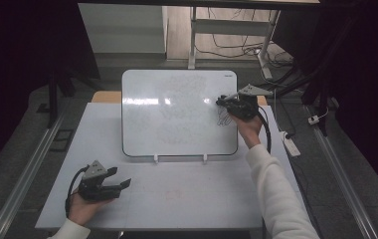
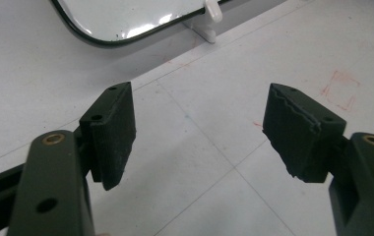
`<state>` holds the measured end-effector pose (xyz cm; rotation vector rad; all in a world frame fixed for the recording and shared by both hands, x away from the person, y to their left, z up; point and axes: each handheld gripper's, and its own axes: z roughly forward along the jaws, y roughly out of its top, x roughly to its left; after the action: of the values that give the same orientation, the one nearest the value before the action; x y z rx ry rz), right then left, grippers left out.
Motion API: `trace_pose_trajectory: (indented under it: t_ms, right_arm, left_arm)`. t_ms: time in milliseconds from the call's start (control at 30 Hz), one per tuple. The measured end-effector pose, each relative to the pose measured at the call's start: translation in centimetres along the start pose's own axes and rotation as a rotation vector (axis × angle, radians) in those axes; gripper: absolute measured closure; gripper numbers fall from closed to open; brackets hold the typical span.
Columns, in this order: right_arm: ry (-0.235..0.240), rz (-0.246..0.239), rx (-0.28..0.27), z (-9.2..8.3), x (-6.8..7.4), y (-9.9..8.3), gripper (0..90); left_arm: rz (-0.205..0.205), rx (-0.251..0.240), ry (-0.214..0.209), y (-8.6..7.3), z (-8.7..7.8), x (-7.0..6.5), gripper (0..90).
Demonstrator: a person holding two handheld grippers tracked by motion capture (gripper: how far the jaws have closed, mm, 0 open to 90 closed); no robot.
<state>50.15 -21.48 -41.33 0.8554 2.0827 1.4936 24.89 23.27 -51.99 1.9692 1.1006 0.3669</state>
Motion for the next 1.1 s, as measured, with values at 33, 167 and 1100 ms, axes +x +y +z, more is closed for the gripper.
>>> trace_pose_trajectory:
  t_ms: [33, 167, 1100]
  right_arm:
    - [-0.044, 0.015, -0.021, -0.3, -0.5, 0.2, 77.7]
    - [-0.062, 0.072, -0.051, -0.5, -1.0, 0.2, 77.7]
    - [-0.014, -0.048, 0.04, -0.8, 0.2, -0.4, 77.8]
  left_arm:
    - [0.001, 0.001, 0.0, 0.0, 0.0, 0.0, 29.4]
    - [0.009, -0.004, 0.002, 0.1, -0.1, -0.3, 29.4]
    - [-0.005, -0.002, 0.003, -0.1, -0.1, 0.1, 29.4]
